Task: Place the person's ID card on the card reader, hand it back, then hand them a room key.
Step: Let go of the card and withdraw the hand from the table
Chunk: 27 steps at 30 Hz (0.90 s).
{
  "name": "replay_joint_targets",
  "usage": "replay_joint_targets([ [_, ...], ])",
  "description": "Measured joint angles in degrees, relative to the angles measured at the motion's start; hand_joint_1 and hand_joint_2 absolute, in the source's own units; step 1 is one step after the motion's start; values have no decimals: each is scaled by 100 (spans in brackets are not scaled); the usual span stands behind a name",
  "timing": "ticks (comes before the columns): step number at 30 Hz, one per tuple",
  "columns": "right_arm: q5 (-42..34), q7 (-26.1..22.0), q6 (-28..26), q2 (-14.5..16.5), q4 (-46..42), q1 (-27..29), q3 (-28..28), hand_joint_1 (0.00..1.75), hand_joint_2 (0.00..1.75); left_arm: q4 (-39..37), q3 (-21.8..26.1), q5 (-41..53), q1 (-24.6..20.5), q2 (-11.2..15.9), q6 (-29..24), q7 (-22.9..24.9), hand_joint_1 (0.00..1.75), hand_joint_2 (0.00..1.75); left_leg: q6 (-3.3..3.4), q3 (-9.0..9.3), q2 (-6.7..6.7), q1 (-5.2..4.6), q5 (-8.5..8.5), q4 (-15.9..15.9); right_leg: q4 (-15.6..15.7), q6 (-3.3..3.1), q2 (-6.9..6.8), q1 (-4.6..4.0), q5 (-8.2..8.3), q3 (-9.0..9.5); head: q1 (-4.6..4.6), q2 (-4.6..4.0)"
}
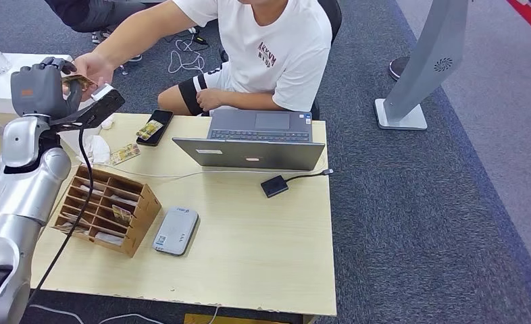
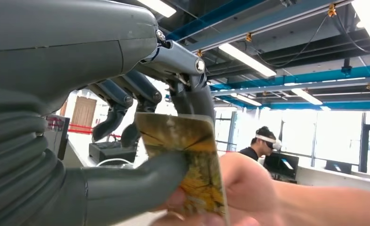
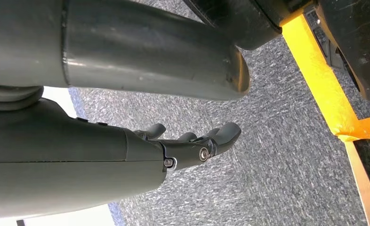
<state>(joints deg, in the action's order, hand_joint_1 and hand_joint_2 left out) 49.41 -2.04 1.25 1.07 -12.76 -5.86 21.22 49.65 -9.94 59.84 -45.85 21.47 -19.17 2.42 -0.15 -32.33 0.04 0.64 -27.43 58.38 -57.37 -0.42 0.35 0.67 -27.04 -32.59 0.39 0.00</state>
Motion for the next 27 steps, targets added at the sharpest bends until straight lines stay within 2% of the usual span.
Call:
replay_joint_targets([
  [4,-46,-16,9,0,0,13,0,0,0,74,43,-659,229,74,-77,-492,0,175,0,0,6,-1,-1,0,-1,0,6,1,0,1,0,0],
  [9,-117,-20,-109,-11,5,88,0,0,0,941,635,-2430,1184,271,-129,-1476,0,175,-2,-1,29,0,-6,-1,-2,0,32,0,-2,-14,0,-1],
  [13,-121,-24,-133,-25,9,108,0,0,0,1418,1081,-2770,1611,337,-3,-1647,0,175,-2,-14,14,1,-5,-1,-2,2,16,0,-5,-21,0,0],
  [15,-143,-36,-140,-26,9,110,0,0,0,1609,1253,-3300,1765,342,199,-1816,0,175,-1,-17,15,1,-5,-2,-2,1,15,0,-3,-19,2,-1],
  [18,-205,-93,-197,-28,11,158,0,0,0,2076,1750,-4893,2191,338,799,-2248,0,175,-2,-13,38,1,-6,-3,-3,-2,39,0,0,-24,1,-1],
  [21,-289,-200,-281,-35,27,250,-6,0,0,2741,2508,-6802,2848,262,1847,-2705,0,175,-3,-14,47,0,-12,-3,-3,0,51,1,-2,-28,1,-1],
  [24,-406,-309,-393,-37,56,339,-29,0,0,3560,3541,-8729,3635,-64,3011,-2936,0,175,-2,-16,55,0,-27,-4,-2,2,60,1,-11,-30,1,0],
  [27,-512,-372,-543,-39,105,449,-82,0,0,4055,4955,-10303,4222,-520,3805,-2789,0,175,-1,-15,61,0,-40,-5,0,4,64,1,-24,-30,0,0],
])
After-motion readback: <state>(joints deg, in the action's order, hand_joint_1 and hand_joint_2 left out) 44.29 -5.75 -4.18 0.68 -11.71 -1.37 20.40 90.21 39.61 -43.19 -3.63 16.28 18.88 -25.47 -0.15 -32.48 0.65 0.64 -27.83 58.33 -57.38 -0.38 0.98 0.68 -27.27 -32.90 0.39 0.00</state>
